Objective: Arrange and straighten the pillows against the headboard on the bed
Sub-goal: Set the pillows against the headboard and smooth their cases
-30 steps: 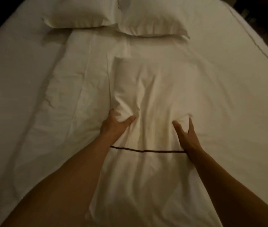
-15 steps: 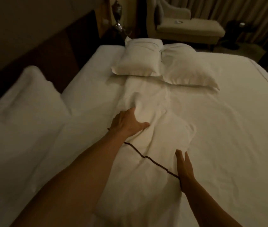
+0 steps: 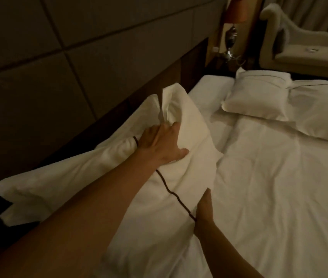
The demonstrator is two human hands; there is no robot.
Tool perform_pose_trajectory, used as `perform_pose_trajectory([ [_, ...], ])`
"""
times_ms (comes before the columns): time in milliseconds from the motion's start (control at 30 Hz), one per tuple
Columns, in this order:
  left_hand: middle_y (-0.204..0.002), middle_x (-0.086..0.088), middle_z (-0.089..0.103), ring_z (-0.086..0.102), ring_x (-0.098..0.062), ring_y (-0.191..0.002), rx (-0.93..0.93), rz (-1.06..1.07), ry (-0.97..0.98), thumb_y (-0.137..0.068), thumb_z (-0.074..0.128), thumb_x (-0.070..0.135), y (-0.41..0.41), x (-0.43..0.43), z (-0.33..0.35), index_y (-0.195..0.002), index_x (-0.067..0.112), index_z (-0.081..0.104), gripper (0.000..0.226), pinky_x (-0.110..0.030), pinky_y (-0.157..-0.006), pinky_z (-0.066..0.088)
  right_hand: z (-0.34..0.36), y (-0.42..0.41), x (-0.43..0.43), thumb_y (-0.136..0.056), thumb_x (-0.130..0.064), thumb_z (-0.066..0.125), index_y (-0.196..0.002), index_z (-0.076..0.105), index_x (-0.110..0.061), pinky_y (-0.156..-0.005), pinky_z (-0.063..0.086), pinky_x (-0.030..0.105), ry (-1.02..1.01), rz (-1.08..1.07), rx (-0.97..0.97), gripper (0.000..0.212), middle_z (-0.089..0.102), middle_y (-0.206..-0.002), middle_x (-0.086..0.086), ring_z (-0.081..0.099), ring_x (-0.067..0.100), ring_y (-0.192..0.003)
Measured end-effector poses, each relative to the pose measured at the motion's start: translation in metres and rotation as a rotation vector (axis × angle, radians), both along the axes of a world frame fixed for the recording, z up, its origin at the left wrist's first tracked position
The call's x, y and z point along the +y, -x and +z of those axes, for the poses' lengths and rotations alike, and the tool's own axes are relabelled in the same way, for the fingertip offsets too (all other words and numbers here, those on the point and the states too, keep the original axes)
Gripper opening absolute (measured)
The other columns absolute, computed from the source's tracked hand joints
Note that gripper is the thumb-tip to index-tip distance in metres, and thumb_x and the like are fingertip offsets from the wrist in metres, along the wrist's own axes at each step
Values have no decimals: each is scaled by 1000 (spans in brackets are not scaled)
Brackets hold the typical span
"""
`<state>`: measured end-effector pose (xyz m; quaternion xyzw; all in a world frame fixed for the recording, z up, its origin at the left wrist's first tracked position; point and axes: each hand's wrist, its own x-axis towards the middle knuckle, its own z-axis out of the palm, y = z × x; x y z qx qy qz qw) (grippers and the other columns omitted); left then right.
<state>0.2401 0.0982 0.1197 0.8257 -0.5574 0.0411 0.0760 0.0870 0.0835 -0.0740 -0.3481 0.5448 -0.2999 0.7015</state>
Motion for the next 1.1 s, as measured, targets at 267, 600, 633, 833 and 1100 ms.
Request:
perform_pose_trajectory([
  [267,-149,-17,33,43,-36,-128,-25,349,-387,-80,69,46,-99,84,-151,-154,27,-1,104,-50,-101,39,-36,-120,39,-61,-94,44,-151,16,-48,-104,29,65,-321,530,-8,104,19,-163,1,29,45,-139],
  [600,-148,-6,41,49,-30,-125,344,407,-233,-95,46,56,-129,82,-179,-152,45,18,64,-44,-97,42,-45,-158,29,-75,-76,58,-142,12,-65,-88,44,71,-62,569,157,82,11,-163,-7,29,41,-139],
  [633,-134,1,54,55,-23,-113,385,392,-161,-92,43,64,-125,74,-179,-145,44,36,57,-38,-92,43,-42,-159,25,-75,-76,58,-142,12,-65,-87,44,72,-44,562,165,82,11,-162,-6,29,42,-139],
  [833,-146,-1,48,51,-28,-123,261,156,-18,-102,39,30,-124,43,-171,-149,43,27,51,-40,-94,44,-49,-164,-12,-79,-72,58,-147,5,-57,-102,34,71,119,452,239,88,5,-165,-2,22,39,-144],
  [1100,-148,-14,45,52,-34,-125,319,508,-241,-82,43,77,-167,116,-188,-151,20,18,92,-45,-95,46,0,-222,-98,-73,-72,64,-149,9,-51,-99,42,66,402,468,457,96,23,-153,17,38,48,-130],
])
